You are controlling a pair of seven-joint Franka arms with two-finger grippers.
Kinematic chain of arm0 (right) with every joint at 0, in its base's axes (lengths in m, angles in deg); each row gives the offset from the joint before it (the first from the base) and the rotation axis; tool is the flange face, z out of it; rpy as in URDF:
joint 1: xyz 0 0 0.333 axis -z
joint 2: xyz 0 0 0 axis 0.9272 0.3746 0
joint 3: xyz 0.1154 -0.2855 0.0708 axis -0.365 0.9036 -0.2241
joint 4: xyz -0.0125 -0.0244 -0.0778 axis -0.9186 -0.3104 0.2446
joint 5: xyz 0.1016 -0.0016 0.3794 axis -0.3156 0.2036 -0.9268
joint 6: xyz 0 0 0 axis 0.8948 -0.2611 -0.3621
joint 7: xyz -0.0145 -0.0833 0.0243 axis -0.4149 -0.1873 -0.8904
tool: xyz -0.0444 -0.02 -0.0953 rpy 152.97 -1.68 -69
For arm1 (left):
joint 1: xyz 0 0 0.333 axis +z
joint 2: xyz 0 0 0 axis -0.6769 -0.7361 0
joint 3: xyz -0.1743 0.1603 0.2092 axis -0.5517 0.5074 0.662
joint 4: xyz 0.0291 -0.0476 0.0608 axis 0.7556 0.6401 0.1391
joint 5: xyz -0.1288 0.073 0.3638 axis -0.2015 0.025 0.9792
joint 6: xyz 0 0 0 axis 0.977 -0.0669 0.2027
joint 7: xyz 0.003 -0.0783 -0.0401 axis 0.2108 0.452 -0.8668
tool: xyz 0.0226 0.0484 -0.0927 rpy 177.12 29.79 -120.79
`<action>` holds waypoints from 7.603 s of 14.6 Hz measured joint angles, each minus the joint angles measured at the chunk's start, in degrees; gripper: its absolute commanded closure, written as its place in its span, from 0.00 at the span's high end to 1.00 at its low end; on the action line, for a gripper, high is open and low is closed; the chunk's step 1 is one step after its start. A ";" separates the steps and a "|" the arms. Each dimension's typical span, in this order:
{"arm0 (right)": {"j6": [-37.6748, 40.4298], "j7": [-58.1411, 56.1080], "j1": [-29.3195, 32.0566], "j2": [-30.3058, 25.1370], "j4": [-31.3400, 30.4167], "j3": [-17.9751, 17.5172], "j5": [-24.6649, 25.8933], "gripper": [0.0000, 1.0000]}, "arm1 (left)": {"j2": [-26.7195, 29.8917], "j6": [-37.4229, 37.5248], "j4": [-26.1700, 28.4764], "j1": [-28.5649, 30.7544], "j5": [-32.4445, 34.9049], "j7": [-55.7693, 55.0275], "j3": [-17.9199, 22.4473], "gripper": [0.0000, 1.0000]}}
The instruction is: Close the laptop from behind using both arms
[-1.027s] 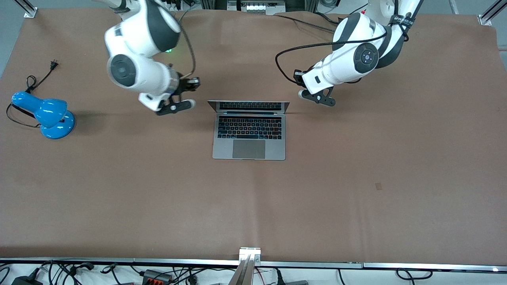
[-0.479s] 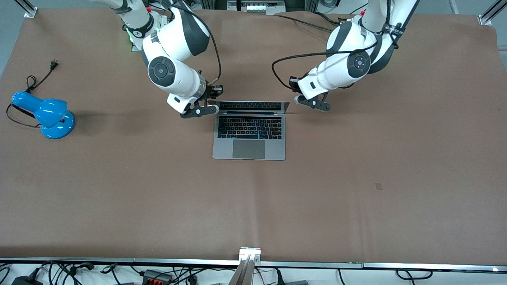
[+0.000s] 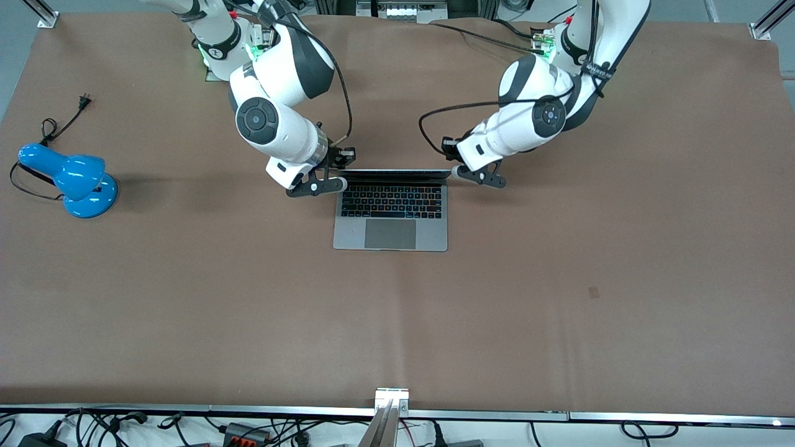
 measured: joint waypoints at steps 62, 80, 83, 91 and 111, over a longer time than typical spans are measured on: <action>18.87 -5.57 0.19 5.67 28.37 24.18 12.49 1.00 | -3.43 28.11 -29.25 10.29 13.48 0.37 8.17 0.00; 25.41 -18.38 37.02 -0.51 36.31 1.55 17.46 1.00 | 19.87 44.92 -23.93 12.96 23.57 1.46 14.41 0.15; 25.95 -18.09 37.12 -1.45 35.62 -0.84 20.09 1.00 | 20.90 44.07 -21.30 9.79 23.50 1.24 19.55 0.72; 24.07 -18.11 37.69 -14.83 16.75 -0.87 21.09 1.00 | 19.39 42.70 -22.02 7.99 24.61 -10.14 17.05 1.00; 23.72 -18.38 37.68 -18.81 12.37 -1.50 21.10 1.00 | 19.24 42.60 -22.14 8.54 24.80 -9.43 17.14 1.00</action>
